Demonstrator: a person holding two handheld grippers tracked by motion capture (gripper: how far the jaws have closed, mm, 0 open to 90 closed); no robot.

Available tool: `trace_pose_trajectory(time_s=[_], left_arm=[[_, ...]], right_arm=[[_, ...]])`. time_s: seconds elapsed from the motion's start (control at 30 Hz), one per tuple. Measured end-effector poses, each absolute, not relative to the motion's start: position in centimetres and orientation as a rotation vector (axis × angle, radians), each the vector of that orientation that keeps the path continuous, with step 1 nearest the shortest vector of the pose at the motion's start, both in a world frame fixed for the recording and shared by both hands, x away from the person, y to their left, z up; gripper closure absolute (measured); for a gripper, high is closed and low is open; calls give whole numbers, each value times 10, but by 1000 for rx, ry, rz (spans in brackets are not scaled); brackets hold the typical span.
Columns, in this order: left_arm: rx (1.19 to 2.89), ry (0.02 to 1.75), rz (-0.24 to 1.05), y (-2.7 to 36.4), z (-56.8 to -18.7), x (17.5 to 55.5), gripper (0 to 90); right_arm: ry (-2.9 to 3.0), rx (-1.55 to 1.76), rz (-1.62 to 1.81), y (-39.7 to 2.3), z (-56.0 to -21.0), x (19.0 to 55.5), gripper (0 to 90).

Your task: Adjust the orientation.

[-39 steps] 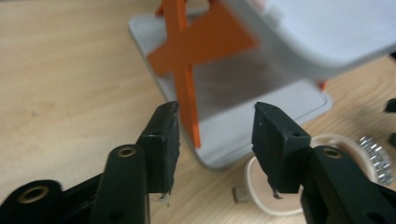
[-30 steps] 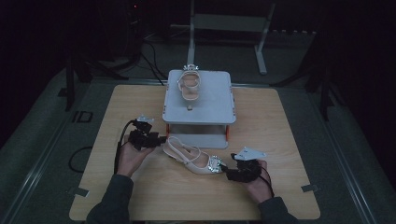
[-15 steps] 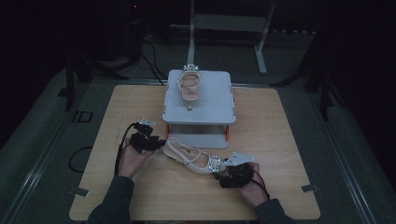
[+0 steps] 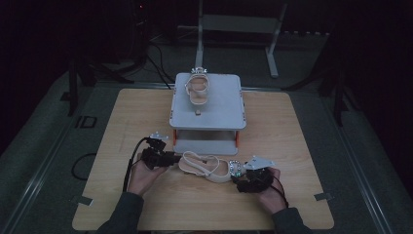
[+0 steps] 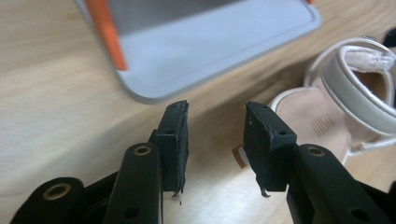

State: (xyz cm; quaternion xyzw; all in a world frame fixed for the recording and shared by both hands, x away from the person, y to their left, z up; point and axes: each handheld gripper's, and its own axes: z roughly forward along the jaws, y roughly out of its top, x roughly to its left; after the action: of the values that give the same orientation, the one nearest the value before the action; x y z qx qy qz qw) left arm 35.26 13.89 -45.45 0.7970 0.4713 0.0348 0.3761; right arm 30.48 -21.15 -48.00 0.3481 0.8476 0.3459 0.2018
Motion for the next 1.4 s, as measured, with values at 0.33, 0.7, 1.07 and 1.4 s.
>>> trace_pose_trajectory(time_s=[0.33,0.7,1.07,1.4], left_arm=[[2028,1144,24,116,-461,339,581],[2082,1037,7,76,-460,327,574],[2160,900,-80,10,-468,321,578],[2134,831,-211,-24,-477,313,604]], right_arm=[[2380,938,963,-217,-475,300,148],[2291,1057,892,-237,-477,308,159],[2235,1173,881,-254,-476,313,217],[2175,1308,936,-269,-473,325,306]])
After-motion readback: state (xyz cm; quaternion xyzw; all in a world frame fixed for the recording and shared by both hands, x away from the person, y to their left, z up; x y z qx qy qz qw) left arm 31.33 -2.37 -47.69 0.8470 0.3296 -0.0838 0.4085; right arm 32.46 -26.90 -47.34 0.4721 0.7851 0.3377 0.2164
